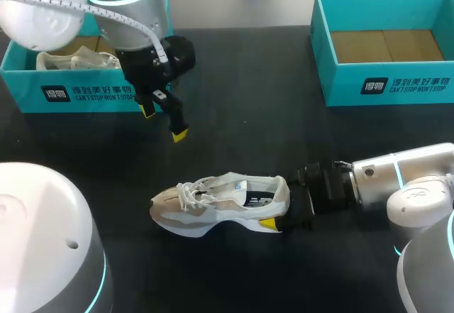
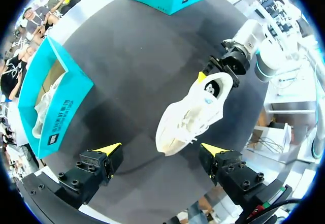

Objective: Take the shoe out of the shoebox, open the shoe tongue, remove and reinsert the insole, then place the shoe into the shoebox

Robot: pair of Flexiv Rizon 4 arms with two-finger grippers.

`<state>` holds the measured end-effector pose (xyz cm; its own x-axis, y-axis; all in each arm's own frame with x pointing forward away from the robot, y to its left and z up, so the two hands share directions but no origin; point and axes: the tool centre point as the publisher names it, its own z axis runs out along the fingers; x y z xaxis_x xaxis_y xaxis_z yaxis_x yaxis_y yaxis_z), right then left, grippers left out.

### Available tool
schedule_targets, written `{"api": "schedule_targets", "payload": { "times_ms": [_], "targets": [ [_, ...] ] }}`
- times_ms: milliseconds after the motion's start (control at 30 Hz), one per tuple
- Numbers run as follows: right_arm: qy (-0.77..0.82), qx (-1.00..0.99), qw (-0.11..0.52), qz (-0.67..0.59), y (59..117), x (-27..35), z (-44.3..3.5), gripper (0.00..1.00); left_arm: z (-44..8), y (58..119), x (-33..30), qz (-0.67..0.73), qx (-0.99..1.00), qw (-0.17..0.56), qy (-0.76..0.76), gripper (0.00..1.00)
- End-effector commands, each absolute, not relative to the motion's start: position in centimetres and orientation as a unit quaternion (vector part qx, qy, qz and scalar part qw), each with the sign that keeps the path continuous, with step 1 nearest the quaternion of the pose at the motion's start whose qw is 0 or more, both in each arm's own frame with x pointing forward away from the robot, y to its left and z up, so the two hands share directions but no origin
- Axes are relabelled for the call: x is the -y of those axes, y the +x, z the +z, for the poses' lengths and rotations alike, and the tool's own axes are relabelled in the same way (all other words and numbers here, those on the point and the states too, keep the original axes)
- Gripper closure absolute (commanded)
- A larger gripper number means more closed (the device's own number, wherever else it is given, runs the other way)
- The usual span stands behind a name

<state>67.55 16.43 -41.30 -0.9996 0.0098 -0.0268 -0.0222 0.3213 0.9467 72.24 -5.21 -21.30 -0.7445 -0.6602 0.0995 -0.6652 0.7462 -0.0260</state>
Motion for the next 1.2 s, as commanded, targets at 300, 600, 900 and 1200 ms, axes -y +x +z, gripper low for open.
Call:
{"api": "schedule_targets", "payload": {
  "times_ms": [300, 600, 900, 1200],
  "targets": [
    [-0.004, -0.814, 0.013, 0.581, 67.6, -16.6, -41.2, 1.0, -23.7, 68.8, 10.7, -0.02, 0.83, 0.017, 0.558, 0.0],
    [-0.004, -0.814, 0.013, 0.581, 67.6, -16.6, -41.2, 1.0, -25.2, 67.3, 14.3, -0.061, 0.794, 0.044, 0.603, 0.0],
    [-0.004, -0.814, 0.013, 0.581, 67.6, -16.6, -41.2, 1.0, -28.2, 67.1, 17.5, -0.1, 0.773, 0.032, 0.626, 0.0],
    [-0.004, -0.814, 0.013, 0.581, 67.6, -16.6, -41.2, 1.0, -30.7, 67.6, 20.0, -0.135, 0.756, 0.012, 0.64, 0.0]
  ]
}}
